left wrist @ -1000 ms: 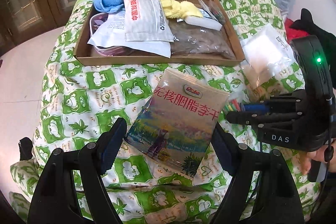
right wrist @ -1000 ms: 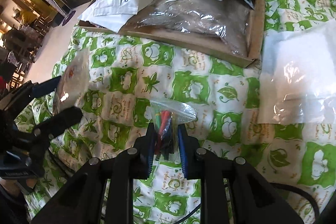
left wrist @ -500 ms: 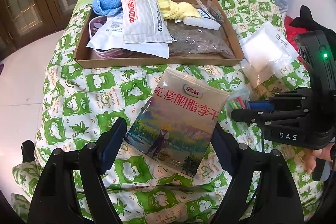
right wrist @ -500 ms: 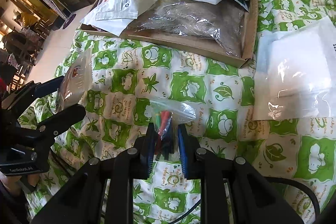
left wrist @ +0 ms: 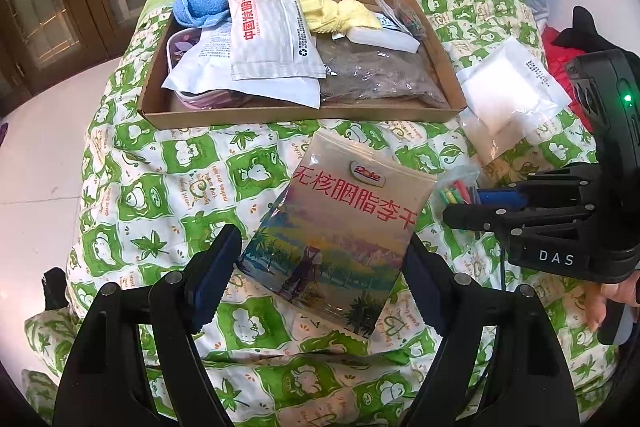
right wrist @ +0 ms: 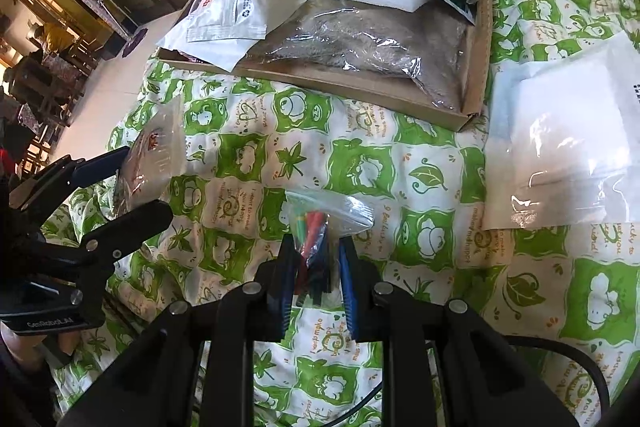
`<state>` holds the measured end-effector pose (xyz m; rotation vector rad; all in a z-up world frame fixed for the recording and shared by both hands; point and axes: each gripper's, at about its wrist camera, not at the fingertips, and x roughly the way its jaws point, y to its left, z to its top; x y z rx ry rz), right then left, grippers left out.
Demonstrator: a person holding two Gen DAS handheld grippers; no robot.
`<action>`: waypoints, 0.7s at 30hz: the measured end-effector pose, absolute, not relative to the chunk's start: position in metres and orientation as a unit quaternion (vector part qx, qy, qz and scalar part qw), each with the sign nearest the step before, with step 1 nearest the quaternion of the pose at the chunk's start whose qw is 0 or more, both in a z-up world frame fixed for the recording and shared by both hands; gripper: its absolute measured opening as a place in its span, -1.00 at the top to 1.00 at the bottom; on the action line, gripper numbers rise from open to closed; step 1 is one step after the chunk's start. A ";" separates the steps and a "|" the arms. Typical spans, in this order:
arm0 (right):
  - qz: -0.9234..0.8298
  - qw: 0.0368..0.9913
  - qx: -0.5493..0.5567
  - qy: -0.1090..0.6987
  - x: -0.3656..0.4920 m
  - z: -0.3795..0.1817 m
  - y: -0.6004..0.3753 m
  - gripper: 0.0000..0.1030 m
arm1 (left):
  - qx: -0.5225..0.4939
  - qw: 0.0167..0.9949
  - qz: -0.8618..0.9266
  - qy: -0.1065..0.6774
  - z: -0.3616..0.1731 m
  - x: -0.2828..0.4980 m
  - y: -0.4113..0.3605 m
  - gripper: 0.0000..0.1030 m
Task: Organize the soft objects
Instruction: 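Lift the Dole packet with the left gripper while the right gripper lifts the small bag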
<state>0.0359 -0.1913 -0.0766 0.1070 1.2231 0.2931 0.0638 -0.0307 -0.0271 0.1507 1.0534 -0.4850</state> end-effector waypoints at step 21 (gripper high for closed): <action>0.130 0.805 0.049 0.577 0.035 -0.081 -0.188 0.62 | 0.067 0.833 -0.229 0.499 -0.027 0.063 -0.031 -0.54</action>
